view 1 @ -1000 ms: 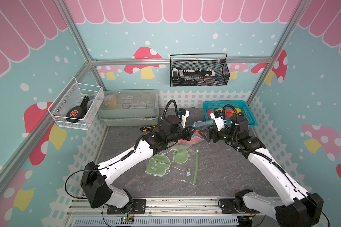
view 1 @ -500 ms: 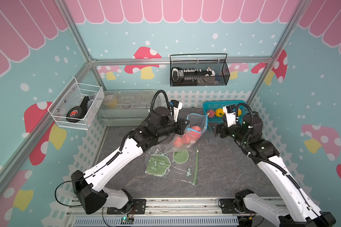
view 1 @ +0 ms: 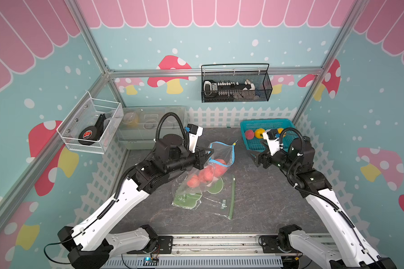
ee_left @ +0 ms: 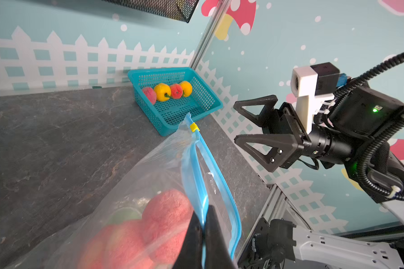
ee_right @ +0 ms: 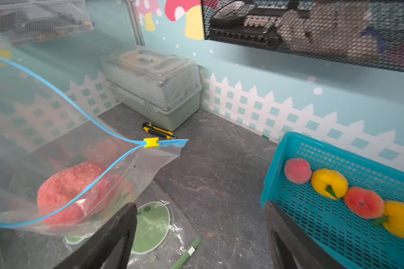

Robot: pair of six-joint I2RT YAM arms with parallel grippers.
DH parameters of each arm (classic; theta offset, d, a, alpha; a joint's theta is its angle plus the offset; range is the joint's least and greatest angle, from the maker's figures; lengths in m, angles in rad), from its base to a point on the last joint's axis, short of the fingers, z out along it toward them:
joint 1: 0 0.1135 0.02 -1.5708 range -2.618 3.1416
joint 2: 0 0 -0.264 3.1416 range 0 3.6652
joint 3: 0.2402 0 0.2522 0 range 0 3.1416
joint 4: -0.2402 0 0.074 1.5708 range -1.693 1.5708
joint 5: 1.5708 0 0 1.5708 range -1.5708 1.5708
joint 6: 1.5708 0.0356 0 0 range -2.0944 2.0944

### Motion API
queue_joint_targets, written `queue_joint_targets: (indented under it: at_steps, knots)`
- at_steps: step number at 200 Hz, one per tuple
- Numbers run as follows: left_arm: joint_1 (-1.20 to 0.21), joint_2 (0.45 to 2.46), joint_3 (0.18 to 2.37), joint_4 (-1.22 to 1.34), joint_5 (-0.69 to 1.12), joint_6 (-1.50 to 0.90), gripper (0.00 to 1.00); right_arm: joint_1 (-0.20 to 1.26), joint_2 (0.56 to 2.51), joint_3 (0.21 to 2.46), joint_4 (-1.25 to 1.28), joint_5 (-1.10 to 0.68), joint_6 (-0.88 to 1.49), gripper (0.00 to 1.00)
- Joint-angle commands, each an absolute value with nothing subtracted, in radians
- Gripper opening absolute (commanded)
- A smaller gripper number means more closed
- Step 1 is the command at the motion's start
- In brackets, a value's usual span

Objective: Place the peach in a zip-top bag and seal the zipper
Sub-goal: Zip the zipper on the zipper food storage bag.

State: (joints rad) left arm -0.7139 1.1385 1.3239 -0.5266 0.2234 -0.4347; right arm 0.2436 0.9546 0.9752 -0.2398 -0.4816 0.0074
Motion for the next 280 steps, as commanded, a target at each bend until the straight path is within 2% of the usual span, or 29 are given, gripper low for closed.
queue_joint_targets:
  at_steps: [1, 14, 51, 69, 129, 177, 247, 280]
  knots:
    - [-0.707, 1.097, 1.268, -0.56, 0.212, -0.436, 0.0, 0.242, 0.951, 0.907, -0.105, -0.68, -0.168, 0.85]
    - [-0.707, 1.073, 1.232, -0.562, 0.192, -0.442, 0.0, 0.242, 0.983, 0.908, -0.1, -0.706, -0.163, 0.84]
    - [-0.706, 1.013, 1.155, -0.587, 0.14, -0.458, 0.0, 0.24, 1.137, 0.946, -0.098, -0.964, -0.171, 0.74]
    - [-0.706, 0.986, 1.13, -0.605, 0.113, -0.466, 0.0, 0.241, 1.192, 0.955, -0.097, -1.026, -0.203, 0.71]
    - [-0.706, 0.919, 1.101, -0.656, 0.062, -0.481, 0.0, 0.241, 1.341, 1.024, -0.106, -1.113, -0.293, 0.63]
    - [-0.706, 0.909, 1.09, -0.667, 0.056, -0.496, 0.0, 0.255, 1.475, 1.128, -0.113, -1.154, -0.323, 0.63]
    - [-0.706, 0.901, 1.087, -0.669, 0.044, -0.493, 0.0, 0.303, 1.603, 1.27, -0.307, -1.203, -0.454, 0.63]
    - [-0.704, 0.903, 1.086, -0.668, 0.038, -0.492, 0.0, 0.317, 1.615, 1.3, -0.394, -1.222, -0.51, 0.53]
